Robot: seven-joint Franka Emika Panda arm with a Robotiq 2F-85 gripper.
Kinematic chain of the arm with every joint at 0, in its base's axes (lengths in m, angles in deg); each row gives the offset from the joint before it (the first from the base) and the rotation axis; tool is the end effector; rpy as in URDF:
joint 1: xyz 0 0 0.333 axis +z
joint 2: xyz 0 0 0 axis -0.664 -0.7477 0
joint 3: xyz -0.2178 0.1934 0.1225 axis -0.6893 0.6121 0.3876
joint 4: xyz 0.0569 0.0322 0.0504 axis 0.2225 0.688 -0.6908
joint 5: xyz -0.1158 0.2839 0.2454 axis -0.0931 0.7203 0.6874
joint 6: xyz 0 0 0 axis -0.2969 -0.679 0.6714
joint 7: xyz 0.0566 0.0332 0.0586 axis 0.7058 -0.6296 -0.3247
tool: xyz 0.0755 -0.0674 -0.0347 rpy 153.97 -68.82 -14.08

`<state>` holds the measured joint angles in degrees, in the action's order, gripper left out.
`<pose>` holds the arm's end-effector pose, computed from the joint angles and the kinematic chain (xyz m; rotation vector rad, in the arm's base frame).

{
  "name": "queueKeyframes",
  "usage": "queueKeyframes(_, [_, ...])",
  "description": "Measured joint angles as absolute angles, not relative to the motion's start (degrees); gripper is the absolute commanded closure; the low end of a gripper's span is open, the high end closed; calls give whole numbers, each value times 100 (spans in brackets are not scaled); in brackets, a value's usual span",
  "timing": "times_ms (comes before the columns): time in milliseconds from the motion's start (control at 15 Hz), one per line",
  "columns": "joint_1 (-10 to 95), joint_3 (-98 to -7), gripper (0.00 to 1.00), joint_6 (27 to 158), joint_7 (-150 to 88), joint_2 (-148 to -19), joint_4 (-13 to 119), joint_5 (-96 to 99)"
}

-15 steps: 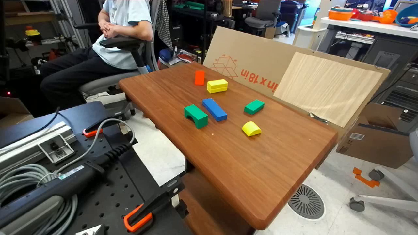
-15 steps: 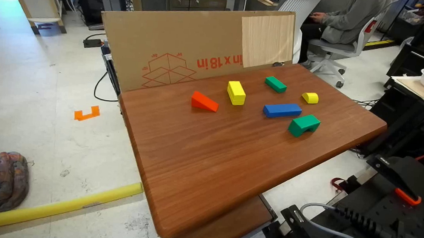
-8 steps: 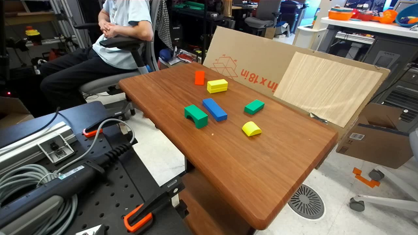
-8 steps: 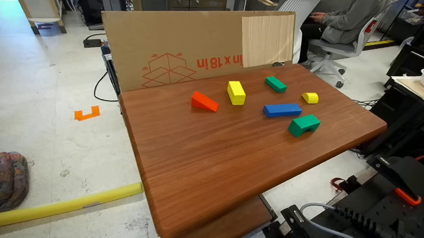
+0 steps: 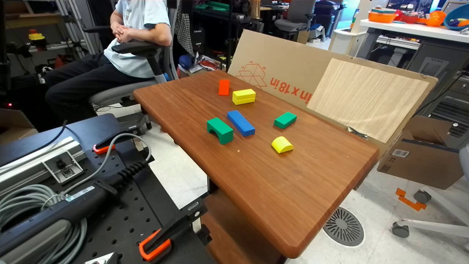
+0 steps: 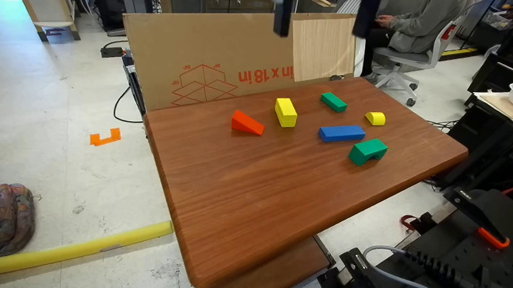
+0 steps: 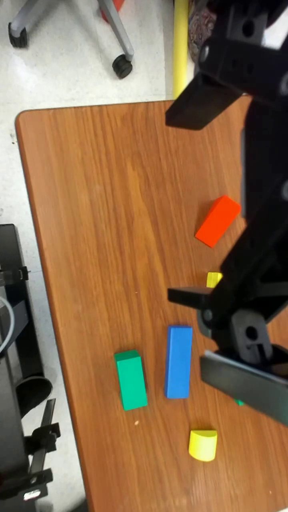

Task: Put the yellow block on the green block

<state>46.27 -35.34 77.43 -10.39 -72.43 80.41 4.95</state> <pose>0.5232 0.1676 0.3727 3.1221 -0.2070 -0.1568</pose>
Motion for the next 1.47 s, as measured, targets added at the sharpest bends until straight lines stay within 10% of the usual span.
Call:
queueKeyframes(1267, [5082, -4858, 0, 7768, -1171, -11046, 4886, 32])
queueKeyframes(1333, [5082, -4871, 25, 7691, -1174, -11152, 4770, 32])
queueKeyframes(1467, [5082, -4882, 35, 7557, -1201, -11331, 4566, 33])
